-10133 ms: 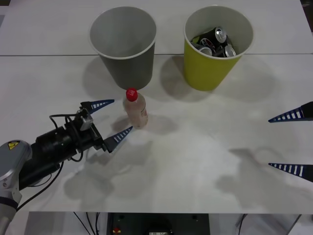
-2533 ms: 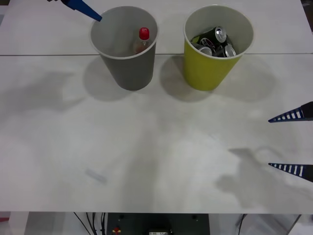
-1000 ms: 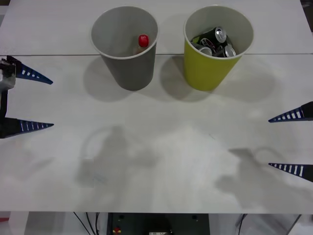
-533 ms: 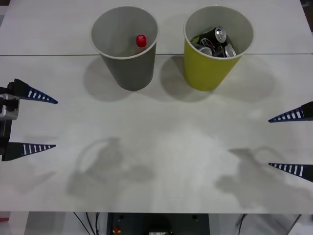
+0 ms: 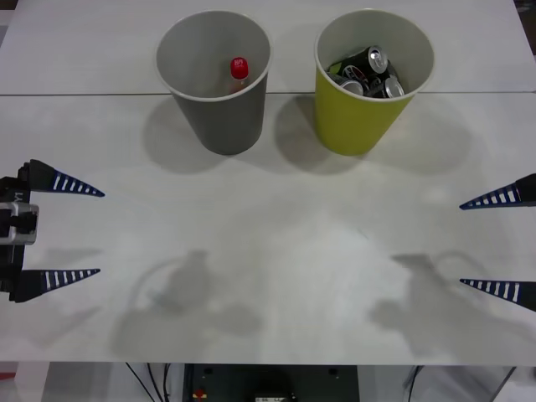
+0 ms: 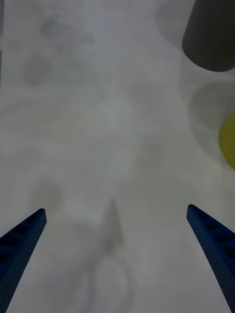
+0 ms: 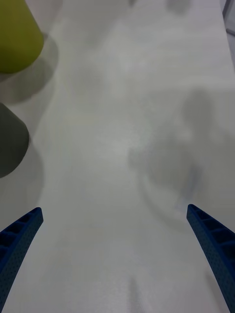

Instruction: Put the can into the green bin and the plastic bottle into the gray bin

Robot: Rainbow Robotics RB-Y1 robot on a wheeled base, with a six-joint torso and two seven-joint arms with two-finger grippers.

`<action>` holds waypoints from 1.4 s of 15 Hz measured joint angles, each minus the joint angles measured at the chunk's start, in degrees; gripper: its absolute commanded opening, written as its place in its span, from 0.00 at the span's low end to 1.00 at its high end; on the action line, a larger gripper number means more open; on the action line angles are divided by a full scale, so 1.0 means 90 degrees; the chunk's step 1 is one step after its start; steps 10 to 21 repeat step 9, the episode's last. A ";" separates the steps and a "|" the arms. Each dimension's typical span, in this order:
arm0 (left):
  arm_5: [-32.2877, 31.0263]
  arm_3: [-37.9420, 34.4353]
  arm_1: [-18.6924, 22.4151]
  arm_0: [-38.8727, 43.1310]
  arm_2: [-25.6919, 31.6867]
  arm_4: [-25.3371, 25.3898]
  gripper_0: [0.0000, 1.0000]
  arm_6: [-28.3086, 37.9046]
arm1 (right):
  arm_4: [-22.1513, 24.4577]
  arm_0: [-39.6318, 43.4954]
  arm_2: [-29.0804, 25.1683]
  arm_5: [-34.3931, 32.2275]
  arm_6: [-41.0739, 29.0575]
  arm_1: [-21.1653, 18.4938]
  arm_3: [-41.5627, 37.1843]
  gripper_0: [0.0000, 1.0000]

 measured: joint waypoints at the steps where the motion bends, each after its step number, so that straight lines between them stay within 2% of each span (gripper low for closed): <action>1: 0.0000 -0.0024 0.0004 0.0032 -0.0001 0.0000 1.00 -0.0014 | 0.0000 0.0000 0.0000 0.0000 0.0000 0.0000 0.0000 1.00; 21: -0.0074 -0.0133 0.0031 0.0250 -0.0001 0.0007 1.00 -0.0037 | 0.0000 0.0000 0.0000 0.0000 0.0000 0.0000 0.0000 1.00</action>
